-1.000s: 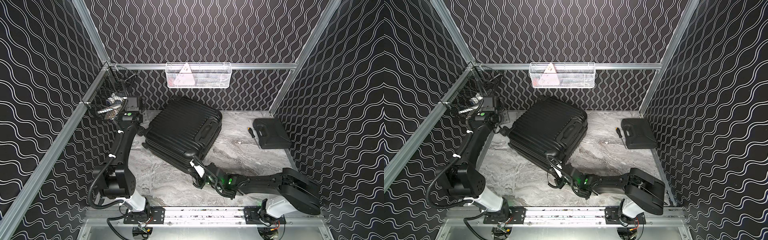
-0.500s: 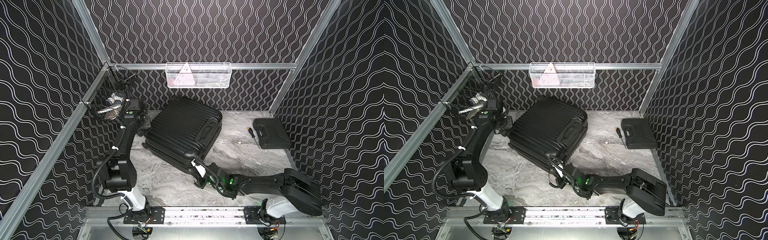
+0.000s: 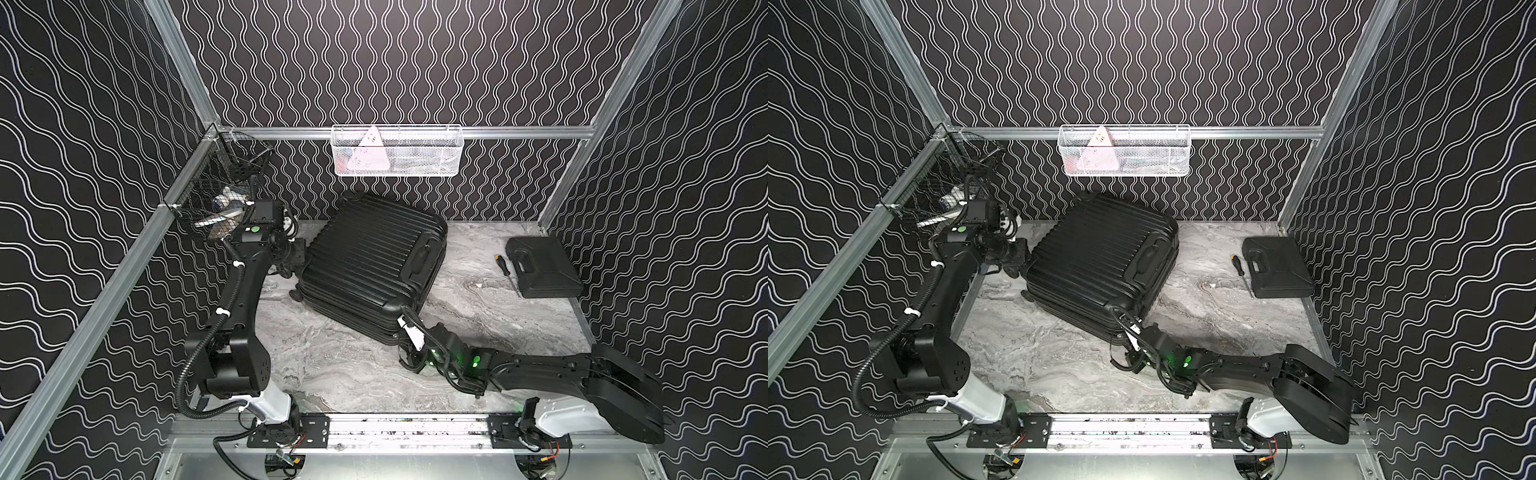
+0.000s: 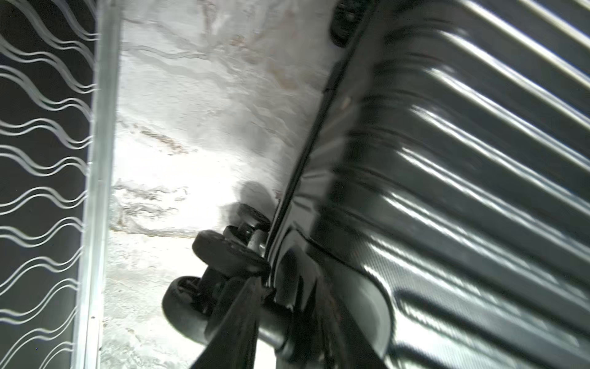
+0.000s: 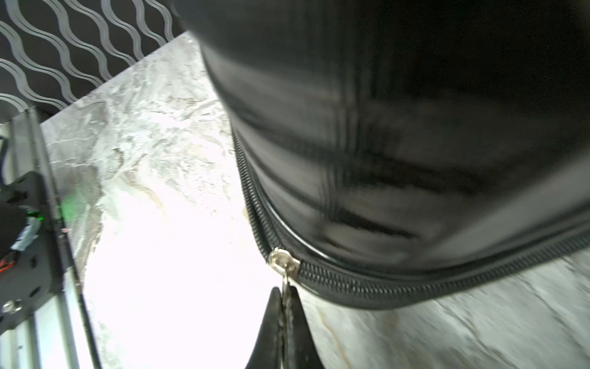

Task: Close the suitcase zippers
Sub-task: Adjust the suitcase at the center of the board, then pick up the suitcase from the center of the board.

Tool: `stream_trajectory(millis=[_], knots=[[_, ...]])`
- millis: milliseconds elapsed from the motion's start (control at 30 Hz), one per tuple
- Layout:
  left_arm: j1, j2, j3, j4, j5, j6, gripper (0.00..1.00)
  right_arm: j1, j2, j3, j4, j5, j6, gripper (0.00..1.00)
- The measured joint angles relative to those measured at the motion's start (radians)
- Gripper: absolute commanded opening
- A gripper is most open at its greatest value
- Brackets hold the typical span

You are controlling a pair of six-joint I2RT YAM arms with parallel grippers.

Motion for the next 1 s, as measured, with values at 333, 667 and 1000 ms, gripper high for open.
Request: stream_trajectory(millis=[333,667,1000], knots=[[-0.071,-0.009,0.013,-0.079,0.072,0.030,0.37,-0.089,-0.153,-0.085,-0.093,0.061,0.043,0.00],[-0.169,-0.020,0.021,-0.170,0.204,0.079,0.38,-0.148,-0.266,-0.113,-0.216,0.168,0.090,0.00],[-0.200,-0.023,0.060,-0.234,0.244,0.111,0.58,-0.214,-0.304,-0.123,-0.262,0.208,0.145,0.00]])
